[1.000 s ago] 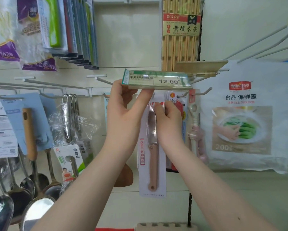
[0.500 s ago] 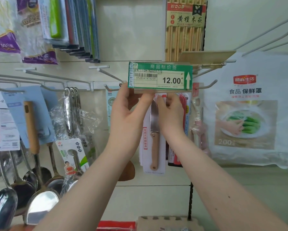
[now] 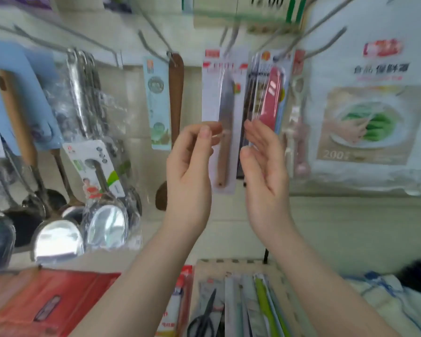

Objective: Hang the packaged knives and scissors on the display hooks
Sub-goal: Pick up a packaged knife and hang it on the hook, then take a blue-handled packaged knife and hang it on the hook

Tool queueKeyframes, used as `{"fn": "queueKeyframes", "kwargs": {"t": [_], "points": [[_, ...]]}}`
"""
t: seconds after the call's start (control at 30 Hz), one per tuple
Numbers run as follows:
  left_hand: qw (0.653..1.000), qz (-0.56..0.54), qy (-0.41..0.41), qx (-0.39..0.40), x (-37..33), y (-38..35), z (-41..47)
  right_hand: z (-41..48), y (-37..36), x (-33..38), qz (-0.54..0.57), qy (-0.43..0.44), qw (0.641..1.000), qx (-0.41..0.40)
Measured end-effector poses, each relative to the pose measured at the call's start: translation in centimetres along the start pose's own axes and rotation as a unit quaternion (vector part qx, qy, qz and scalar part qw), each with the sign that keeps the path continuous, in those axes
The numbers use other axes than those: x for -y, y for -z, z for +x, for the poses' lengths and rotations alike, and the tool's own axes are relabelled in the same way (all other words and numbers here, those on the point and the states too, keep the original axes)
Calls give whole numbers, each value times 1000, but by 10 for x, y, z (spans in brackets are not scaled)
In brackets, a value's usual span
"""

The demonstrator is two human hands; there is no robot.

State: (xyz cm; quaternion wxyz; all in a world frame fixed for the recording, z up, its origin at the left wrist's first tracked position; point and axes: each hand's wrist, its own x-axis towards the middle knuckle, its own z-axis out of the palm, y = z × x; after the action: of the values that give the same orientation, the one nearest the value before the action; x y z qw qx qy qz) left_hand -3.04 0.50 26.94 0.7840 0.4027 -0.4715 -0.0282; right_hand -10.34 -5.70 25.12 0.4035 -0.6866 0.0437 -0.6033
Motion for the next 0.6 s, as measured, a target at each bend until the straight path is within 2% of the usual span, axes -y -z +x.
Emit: {"fn": "queueKeyframes", "kwargs": {"t": [0.13, 0.6], "points": [[998, -12, 58, -25, 24, 6, -32, -39, 4, -20, -6, -48, 998, 30], [971, 46, 207, -106, 94, 54, -134, -147, 5, -91, -35, -237, 971, 19]]}}
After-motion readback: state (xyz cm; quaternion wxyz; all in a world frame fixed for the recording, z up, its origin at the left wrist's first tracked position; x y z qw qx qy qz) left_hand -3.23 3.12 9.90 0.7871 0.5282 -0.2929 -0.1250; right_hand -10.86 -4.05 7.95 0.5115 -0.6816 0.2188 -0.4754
